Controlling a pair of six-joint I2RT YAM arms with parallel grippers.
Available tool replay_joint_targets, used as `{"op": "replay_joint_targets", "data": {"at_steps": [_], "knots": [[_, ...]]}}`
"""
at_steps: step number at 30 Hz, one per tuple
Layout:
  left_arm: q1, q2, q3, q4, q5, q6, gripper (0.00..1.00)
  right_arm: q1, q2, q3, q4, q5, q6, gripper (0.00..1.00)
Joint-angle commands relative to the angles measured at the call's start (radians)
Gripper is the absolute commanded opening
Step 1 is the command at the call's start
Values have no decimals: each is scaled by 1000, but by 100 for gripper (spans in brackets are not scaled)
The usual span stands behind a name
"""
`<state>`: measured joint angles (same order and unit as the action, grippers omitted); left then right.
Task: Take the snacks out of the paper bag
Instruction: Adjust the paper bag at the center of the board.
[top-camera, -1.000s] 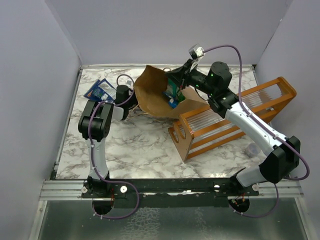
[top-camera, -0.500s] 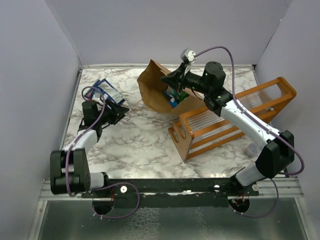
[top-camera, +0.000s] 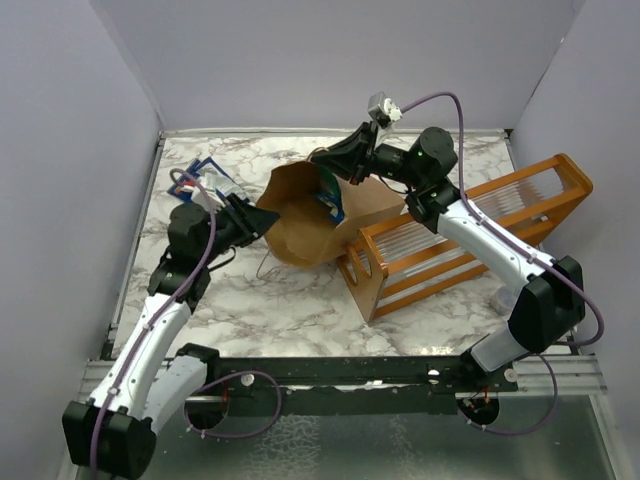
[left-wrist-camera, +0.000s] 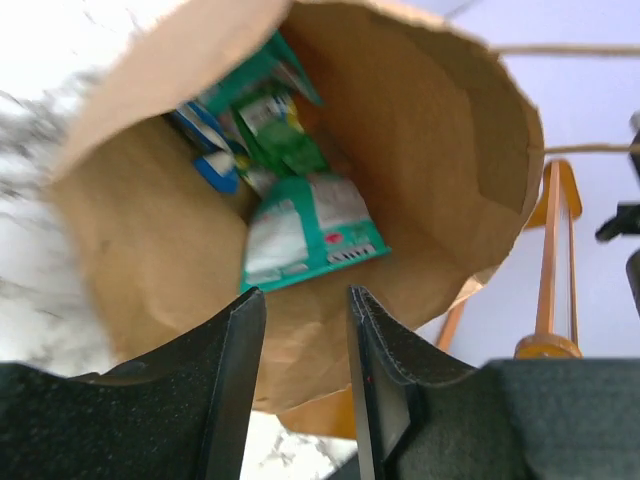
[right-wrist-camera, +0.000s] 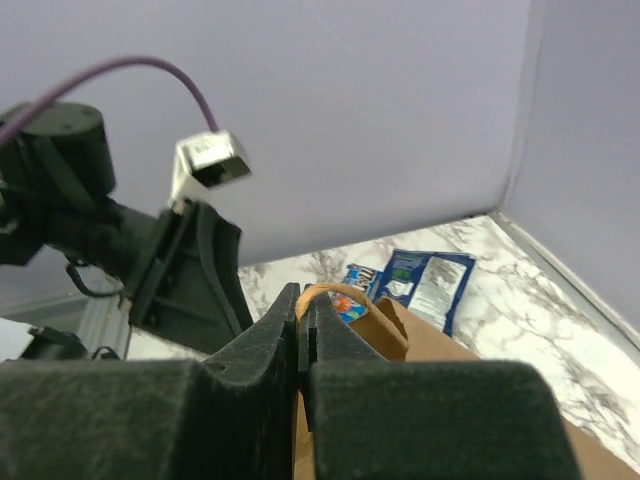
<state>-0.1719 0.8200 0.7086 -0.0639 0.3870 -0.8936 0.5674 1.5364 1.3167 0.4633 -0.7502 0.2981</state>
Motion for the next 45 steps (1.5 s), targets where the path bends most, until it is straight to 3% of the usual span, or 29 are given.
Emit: {"op": "replay_joint_targets", "data": {"at_steps": [1,10,13,19,21,25,27,32,38,41,45], "knots": [[-170,48,-8,80,-151,-87,38,3,12,4,131,-27,110,2],[-562,140,-61,253,-644,-126,29,3,-5,17,0,89,76,2],[-591,231,-46,279,-733,-194,21,3,-14,30,-22,106,65,2],[-591,428,41,329,-821,-253,21,2,-16,74,-66,35,28,2],[-593,466,49,359,-821,-268,20,2,-14,114,-136,-10,-37,2],[-602,500,29,407,-794,-252,18,2,69,321,-483,-128,-222,2],[-607,470,-28,435,-817,-261,18,2,107,382,-544,-121,-242,2],[-605,412,-77,433,-803,-214,18,2,173,470,-530,-49,-269,2],[-606,436,-108,517,-676,-195,16,2,273,577,-537,-351,-283,2],[-612,437,-135,532,-681,-202,15,5,226,460,-448,-467,-227,2],[-642,437,-151,538,-699,-193,15,4,120,288,-402,-490,-215,2]]}}
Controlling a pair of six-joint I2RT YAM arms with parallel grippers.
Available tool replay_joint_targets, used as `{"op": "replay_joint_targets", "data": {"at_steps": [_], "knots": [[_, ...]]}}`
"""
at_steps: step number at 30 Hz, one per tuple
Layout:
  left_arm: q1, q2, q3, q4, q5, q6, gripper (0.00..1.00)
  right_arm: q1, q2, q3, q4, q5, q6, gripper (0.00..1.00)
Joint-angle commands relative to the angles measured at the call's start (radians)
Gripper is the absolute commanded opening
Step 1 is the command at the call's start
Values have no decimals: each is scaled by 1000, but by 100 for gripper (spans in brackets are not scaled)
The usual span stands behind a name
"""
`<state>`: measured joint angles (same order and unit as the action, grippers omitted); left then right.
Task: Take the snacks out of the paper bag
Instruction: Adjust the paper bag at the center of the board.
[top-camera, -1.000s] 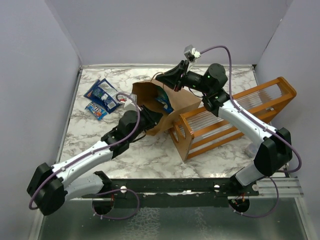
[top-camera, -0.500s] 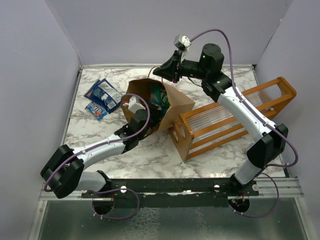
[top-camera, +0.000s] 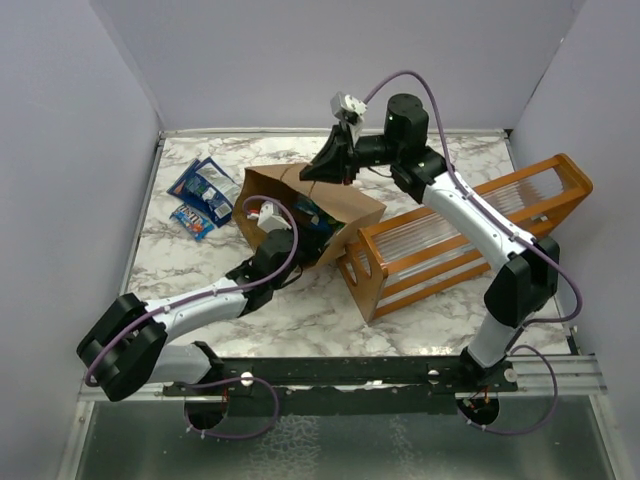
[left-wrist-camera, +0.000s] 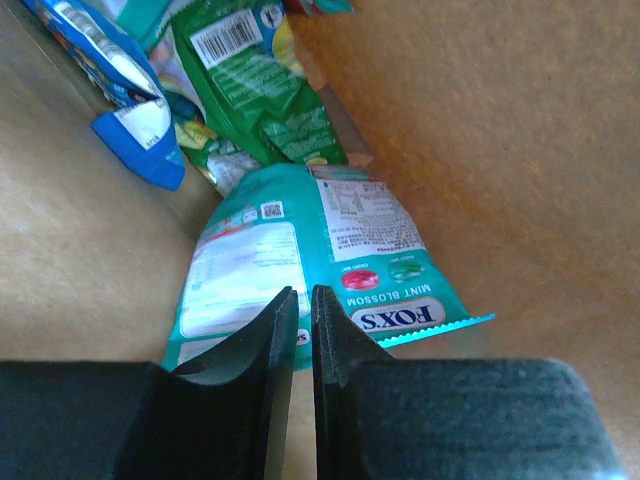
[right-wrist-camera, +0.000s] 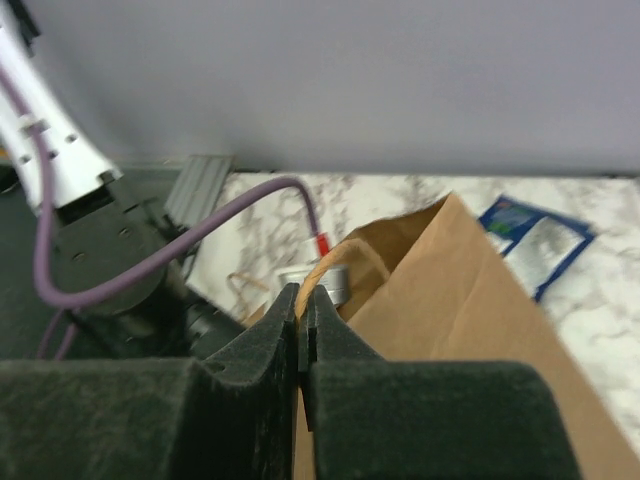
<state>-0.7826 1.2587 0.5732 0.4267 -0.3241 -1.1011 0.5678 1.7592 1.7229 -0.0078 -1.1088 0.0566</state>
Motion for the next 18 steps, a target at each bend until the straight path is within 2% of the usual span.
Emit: {"op": "replay_joint_targets", "data": {"at_steps": [1,4,6,10,12,16,18], "knots": [[-46,2,-11,48,7,25,14,4,-120,-144,66,-131,24,2],[-73,-5,5,28,-10,52,14,4,-163,-164,-23,-71,-36,2],[-73,-42,-10,16,-20,60,14,4,-194,-178,-83,33,-75,2],[-74,-151,-67,-33,-85,10,15,4,-298,-299,1,190,-52,2],[-74,-197,-78,-76,-125,-24,18,4,-324,-331,30,193,-38,2],[-72,-221,-61,-106,-157,-42,30,4,-343,-386,43,196,-43,2],[-72,-196,-36,-109,-139,-41,31,4,-344,-399,32,209,-41,2]]}}
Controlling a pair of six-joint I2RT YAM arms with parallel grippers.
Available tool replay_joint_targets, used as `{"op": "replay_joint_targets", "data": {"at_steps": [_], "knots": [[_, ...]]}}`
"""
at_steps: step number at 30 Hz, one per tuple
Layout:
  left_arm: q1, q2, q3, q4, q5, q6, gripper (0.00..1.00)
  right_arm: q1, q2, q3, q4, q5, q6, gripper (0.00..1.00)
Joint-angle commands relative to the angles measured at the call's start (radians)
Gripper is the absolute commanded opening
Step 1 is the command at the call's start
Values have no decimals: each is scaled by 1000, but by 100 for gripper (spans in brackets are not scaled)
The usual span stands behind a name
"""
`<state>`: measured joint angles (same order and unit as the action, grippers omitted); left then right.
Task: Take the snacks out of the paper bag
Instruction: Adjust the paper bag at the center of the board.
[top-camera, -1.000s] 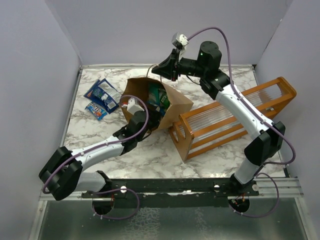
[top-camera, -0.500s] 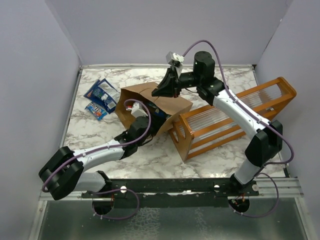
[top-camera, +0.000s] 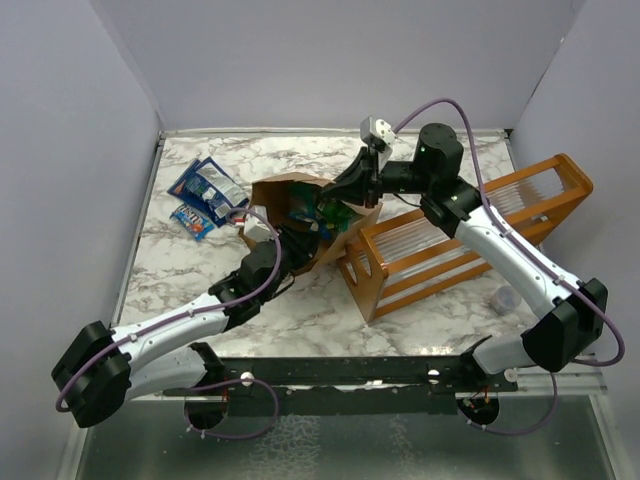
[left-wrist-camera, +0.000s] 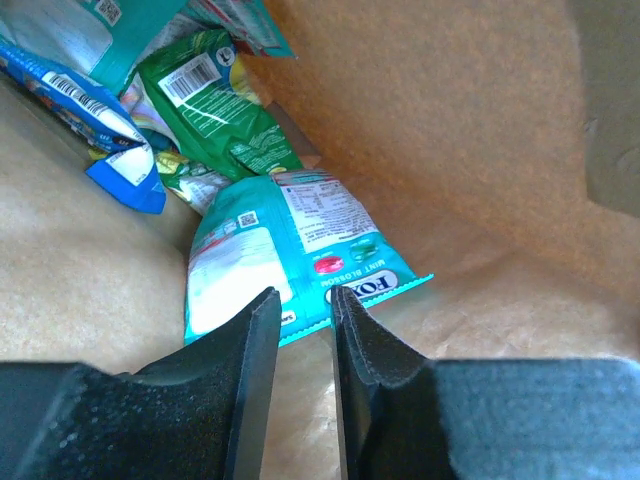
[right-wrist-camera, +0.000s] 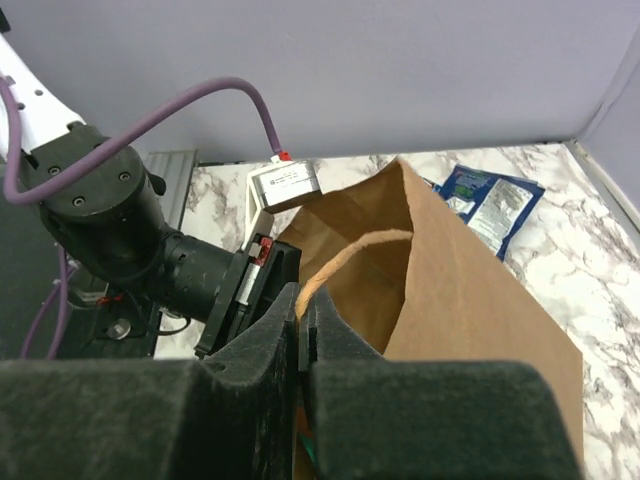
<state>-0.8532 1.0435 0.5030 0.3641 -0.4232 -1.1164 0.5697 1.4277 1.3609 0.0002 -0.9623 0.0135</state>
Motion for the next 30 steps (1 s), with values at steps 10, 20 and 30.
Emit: {"op": "replay_joint_targets", "data": {"at_steps": [10,20,30], "knots": [[23,1,133,-161,13,73,36,4,43,61,-86,237,81,2],[43,-125,455,-500,63,385,68,3,194,354,-228,644,70,2],[49,-67,743,-691,-48,546,74,-87,500,851,-219,734,-53,2]]}}
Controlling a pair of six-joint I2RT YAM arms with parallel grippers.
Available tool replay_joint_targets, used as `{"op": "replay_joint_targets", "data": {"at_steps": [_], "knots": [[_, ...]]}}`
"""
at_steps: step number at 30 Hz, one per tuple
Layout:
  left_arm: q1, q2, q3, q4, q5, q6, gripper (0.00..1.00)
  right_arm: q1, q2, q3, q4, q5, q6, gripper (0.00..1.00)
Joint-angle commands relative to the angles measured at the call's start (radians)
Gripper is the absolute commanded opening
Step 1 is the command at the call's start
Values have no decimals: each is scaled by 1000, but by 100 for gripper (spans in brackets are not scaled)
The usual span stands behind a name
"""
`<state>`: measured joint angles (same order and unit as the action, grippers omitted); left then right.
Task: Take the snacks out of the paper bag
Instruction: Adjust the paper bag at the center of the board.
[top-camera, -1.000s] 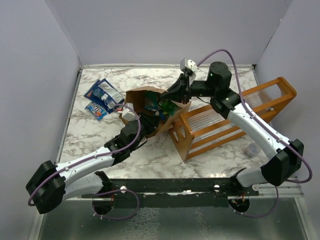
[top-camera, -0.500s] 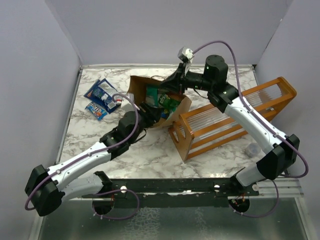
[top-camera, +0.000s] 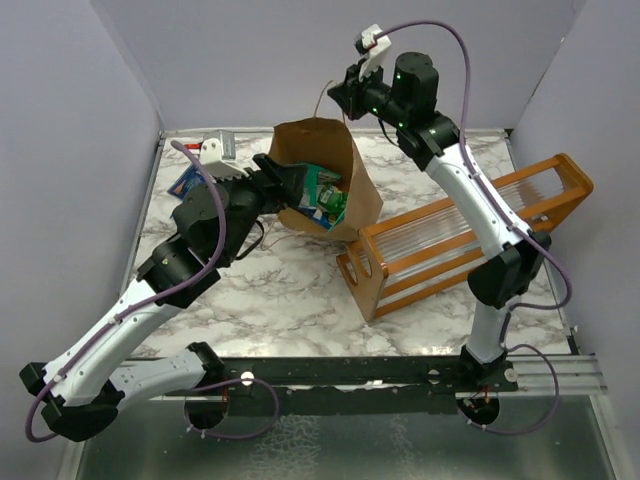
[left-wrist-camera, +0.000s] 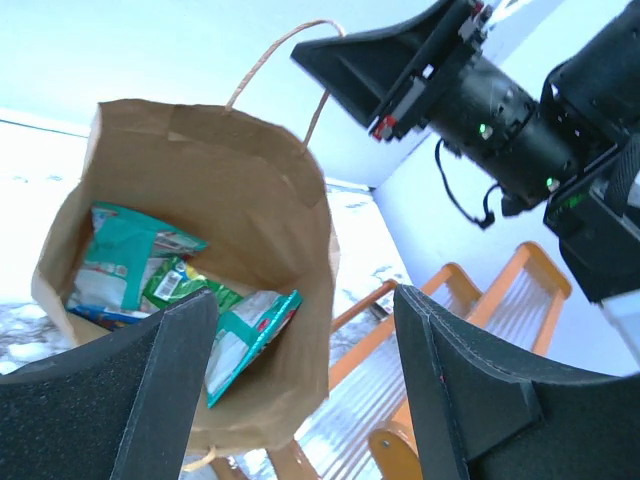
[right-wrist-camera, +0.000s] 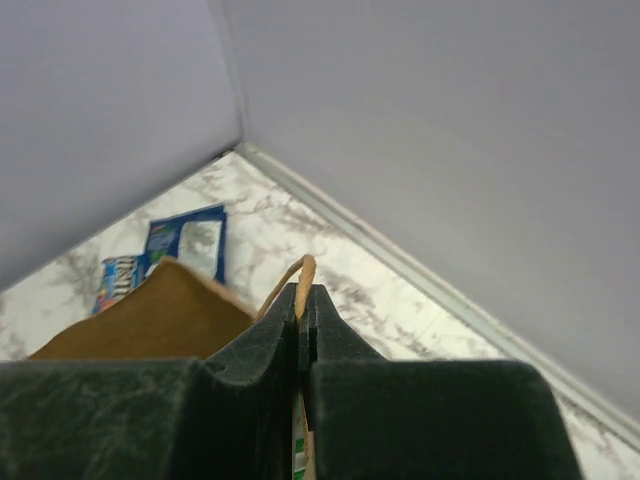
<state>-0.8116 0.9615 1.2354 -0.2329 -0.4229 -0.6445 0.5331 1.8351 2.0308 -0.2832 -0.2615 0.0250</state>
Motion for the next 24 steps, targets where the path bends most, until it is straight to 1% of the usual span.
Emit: {"op": "replay_joint_targets", "data": {"at_steps": [1,4,6,8,10,13,15,17,19,24], "knots": [[7,18,10,-96,-49,67,74,-59,123,219,97,19,-81,2],[11,30,7,-111,-44,45,74,-77,226,383,150,-27,-128,2],[12,28,-1,-117,-42,27,74,-79,275,456,204,-35,-160,2],[12,17,-20,-111,-46,14,74,-88,300,470,283,-67,-178,2],[14,4,-37,-102,-57,8,74,-94,321,481,342,-52,-212,2],[17,-4,-38,-104,-74,13,74,-117,361,547,368,-52,-227,2],[19,-3,-31,-111,-83,18,74,-125,364,563,374,-48,-223,2],[21,-4,-31,-110,-93,22,74,-124,339,522,369,-77,-224,2],[23,-8,-45,-95,-99,23,74,-113,295,423,377,-106,-210,2],[31,-9,-74,-82,-83,10,74,-33,216,202,311,-111,-234,2]]}}
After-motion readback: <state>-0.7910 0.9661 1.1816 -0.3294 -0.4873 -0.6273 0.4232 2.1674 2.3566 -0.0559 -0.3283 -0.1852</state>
